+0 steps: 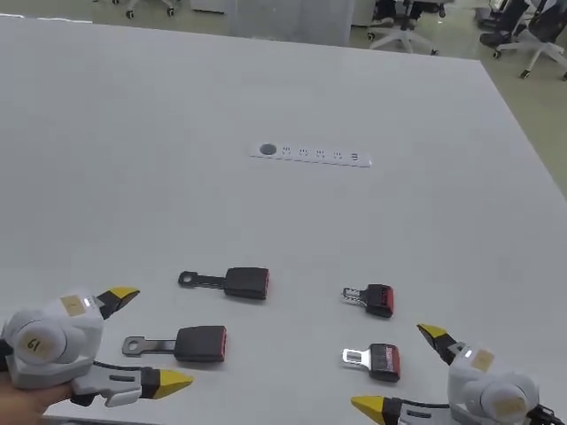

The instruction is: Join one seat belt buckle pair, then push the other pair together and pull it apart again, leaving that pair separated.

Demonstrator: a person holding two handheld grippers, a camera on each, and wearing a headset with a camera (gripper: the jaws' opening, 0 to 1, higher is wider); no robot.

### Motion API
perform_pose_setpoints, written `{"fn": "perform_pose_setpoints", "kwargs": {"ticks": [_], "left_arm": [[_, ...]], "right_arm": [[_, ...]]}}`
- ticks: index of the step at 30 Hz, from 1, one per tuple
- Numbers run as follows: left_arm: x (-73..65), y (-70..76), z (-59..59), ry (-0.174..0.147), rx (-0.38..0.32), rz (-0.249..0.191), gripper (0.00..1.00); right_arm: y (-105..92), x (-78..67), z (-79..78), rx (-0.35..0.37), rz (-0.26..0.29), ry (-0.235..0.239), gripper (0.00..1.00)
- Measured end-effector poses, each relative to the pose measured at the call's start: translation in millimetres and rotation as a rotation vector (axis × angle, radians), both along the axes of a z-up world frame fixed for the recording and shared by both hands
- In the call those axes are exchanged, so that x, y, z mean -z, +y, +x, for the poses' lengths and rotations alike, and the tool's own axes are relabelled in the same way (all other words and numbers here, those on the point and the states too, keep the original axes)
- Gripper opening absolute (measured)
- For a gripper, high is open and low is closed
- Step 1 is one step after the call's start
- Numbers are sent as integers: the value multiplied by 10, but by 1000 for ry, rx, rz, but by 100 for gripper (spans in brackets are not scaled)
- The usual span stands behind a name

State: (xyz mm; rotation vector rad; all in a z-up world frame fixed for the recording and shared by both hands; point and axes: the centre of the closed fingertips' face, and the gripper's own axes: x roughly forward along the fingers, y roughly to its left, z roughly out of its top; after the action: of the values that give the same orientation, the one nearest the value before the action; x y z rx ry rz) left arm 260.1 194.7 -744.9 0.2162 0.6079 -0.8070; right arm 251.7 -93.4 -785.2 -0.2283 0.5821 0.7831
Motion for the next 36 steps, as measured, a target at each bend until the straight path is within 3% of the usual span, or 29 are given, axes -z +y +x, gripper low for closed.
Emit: {"fn": "perform_pose_setpoints", "kwargs": {"ticks": [21, 36], "left_arm": [[43, -13, -27, 13, 16, 15, 98], [127, -111, 46, 14, 64, 35, 96]], "right_arm": [[-41, 10, -32, -6, -3, 8, 98], [-51, 39, 34, -37, -15, 21, 95]]}}
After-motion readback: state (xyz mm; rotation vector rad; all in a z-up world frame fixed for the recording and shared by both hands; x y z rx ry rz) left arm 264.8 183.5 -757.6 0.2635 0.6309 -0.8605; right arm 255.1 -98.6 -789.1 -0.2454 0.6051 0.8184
